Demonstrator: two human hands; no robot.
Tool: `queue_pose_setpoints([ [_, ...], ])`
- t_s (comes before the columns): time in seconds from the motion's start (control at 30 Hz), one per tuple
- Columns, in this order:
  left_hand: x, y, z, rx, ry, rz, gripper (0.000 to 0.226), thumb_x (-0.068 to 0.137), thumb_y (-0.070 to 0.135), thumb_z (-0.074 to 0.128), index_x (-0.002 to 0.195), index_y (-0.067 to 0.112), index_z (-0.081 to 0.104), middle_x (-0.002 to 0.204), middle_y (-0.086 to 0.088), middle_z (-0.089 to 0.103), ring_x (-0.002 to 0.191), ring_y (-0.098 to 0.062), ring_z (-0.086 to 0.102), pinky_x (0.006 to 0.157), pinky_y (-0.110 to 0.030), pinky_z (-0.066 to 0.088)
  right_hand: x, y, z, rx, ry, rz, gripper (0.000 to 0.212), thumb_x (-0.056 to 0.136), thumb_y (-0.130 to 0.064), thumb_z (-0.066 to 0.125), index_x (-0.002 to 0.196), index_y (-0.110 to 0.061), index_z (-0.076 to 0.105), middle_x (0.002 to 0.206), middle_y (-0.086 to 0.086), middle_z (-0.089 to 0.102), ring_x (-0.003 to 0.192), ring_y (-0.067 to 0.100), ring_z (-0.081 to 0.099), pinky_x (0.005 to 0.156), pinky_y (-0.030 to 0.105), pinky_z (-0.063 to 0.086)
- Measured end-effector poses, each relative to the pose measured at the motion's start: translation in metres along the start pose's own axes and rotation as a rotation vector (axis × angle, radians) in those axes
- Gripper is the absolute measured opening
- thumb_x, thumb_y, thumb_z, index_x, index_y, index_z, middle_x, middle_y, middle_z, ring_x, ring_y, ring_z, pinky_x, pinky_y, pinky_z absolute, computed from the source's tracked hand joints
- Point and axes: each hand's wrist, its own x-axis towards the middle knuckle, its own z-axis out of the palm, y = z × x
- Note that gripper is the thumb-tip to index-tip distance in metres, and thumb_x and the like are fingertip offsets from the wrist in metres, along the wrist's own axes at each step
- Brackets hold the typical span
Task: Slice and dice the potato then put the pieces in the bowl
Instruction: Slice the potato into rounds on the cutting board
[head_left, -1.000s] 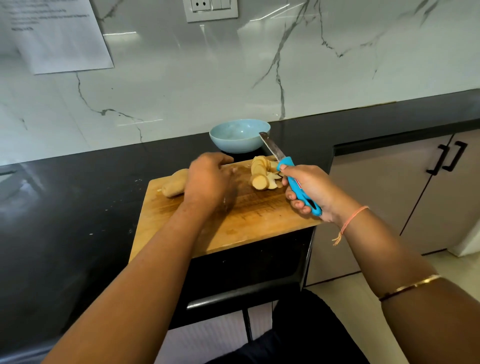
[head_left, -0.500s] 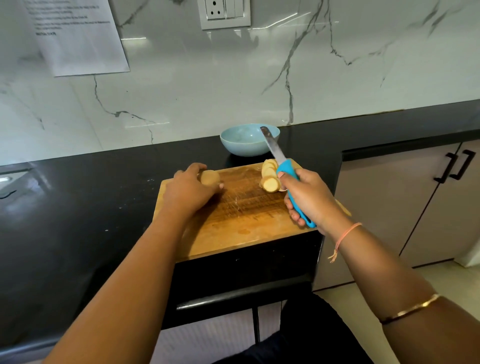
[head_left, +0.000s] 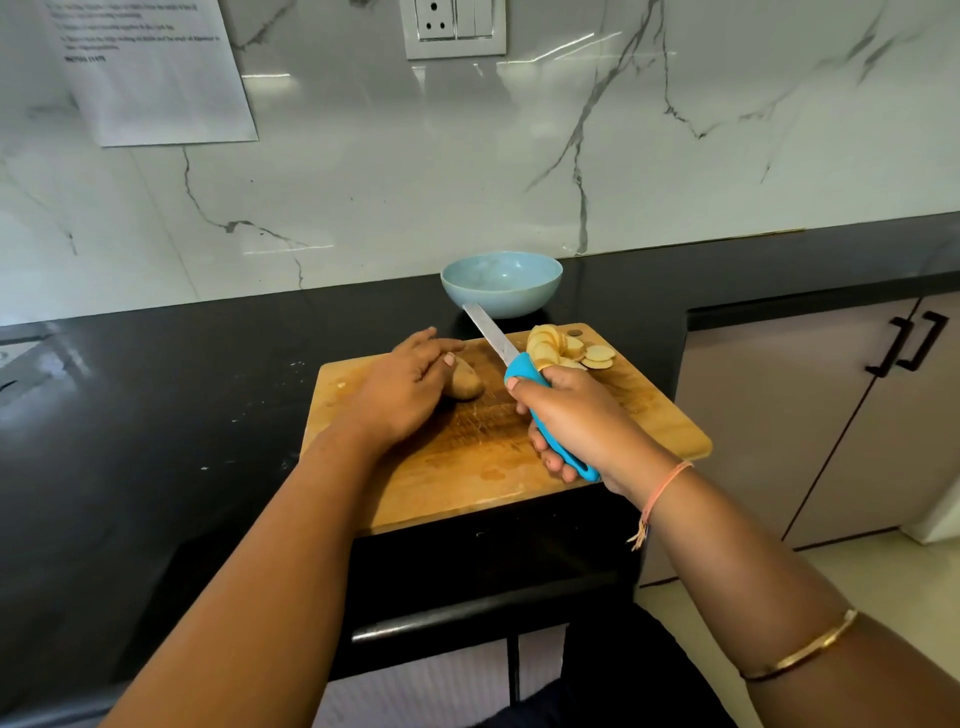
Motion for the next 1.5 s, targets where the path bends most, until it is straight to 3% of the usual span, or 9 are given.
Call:
queue_pose_setpoints([
  [0.17,0.000,-0.006,-0.004,0.087,-0.135,-0.076,0.067,0.092,0.036,0.058,0.148,0.038,0.022,0.154,-0.002,0.027,0.139,-0.026,0.027,0.117,-0.045,0.020,-0.001,-0.001,-0.001,0.018,-0.002,0.045,0.028,0.097,-0.040,0.047,0.097,-0.012,0.052,0.060,0.004,0.051,0.037,0.010,0.043,0.037,0.018,0.037],
  [0.27,-0.002,-0.009,-0.004,0.149,-0.014,-0.081,0.061,0.090,0.037,0.062,0.143,0.038,0.032,0.140,-0.006,0.044,0.127,-0.026,0.039,0.109,-0.040,0.029,0.000,-0.002,0.002,0.020,0.021,0.046,0.024,0.097,-0.038,0.046,0.096,-0.015,0.052,0.059,0.003,0.051,0.036,0.010,0.043,0.037,0.018,0.037],
  [0.4,-0.005,-0.002,0.001,0.108,0.083,-0.126,0.058,0.085,0.042,0.066,0.137,0.037,0.039,0.134,-0.006,0.045,0.115,-0.022,0.049,0.098,-0.036,0.043,-0.002,-0.004,0.005,0.000,0.066,0.043,0.024,0.097,-0.039,0.046,0.101,-0.016,0.052,0.060,0.003,0.052,0.037,0.010,0.044,0.038,0.018,0.038],
  [0.6,-0.008,0.005,0.007,0.027,0.127,-0.131,0.052,0.087,0.048,0.060,0.136,0.037,0.043,0.137,-0.004,0.040,0.116,-0.019,0.048,0.096,-0.031,0.044,-0.003,-0.005,0.010,-0.068,0.102,0.023,0.022,0.098,-0.036,0.046,0.108,-0.017,0.049,0.066,0.003,0.056,0.041,0.010,0.049,0.042,0.020,0.044],
  [0.77,-0.010,0.005,0.007,-0.011,0.171,-0.093,0.053,0.085,0.040,0.068,0.134,0.034,0.047,0.132,-0.002,0.046,0.106,-0.010,0.045,0.095,-0.027,0.044,-0.004,-0.008,0.015,-0.059,0.084,0.054,0.027,0.096,-0.029,0.050,0.120,-0.018,0.048,0.077,0.004,0.060,0.055,0.014,0.056,0.060,0.030,0.055],
  [0.93,-0.009,0.007,0.007,-0.054,0.192,-0.105,0.054,0.084,0.037,0.070,0.133,0.031,0.050,0.133,0.001,0.050,0.114,-0.014,0.050,0.096,-0.030,0.047,-0.006,-0.015,0.012,-0.096,0.026,0.116,0.033,0.099,-0.031,0.045,0.128,-0.015,0.042,0.076,0.006,0.057,0.050,0.013,0.051,0.048,0.025,0.044],
  [1.13,-0.011,0.010,0.008,-0.051,0.189,-0.114,0.053,0.085,0.033,0.069,0.134,0.030,0.049,0.133,0.004,0.053,0.114,-0.013,0.051,0.093,-0.028,0.046,-0.009,-0.018,0.016,-0.194,-0.035,0.109,0.035,0.101,-0.039,0.036,0.127,-0.017,0.044,0.069,0.004,0.057,0.046,0.011,0.050,0.042,0.021,0.042],
  [1.3,-0.012,0.014,0.008,-0.052,0.183,-0.109,0.053,0.088,0.028,0.067,0.137,0.027,0.048,0.135,0.003,0.053,0.119,-0.015,0.050,0.099,-0.031,0.046,-0.004,-0.022,0.022,-0.280,-0.051,0.173,0.045,0.101,-0.042,0.033,0.137,-0.016,0.036,0.067,0.003,0.056,0.045,0.009,0.049,0.041,0.019,0.041],
  [1.5,-0.010,0.012,0.009,-0.023,0.134,-0.079,0.051,0.091,0.023,0.062,0.138,0.024,0.043,0.140,0.000,0.046,0.123,-0.015,0.046,0.103,-0.029,0.040,0.002,-0.023,0.024,-0.260,-0.052,0.211,0.046,0.101,-0.045,0.033,0.136,-0.016,0.037,0.064,0.003,0.056,0.040,0.008,0.047,0.037,0.016,0.038],
])
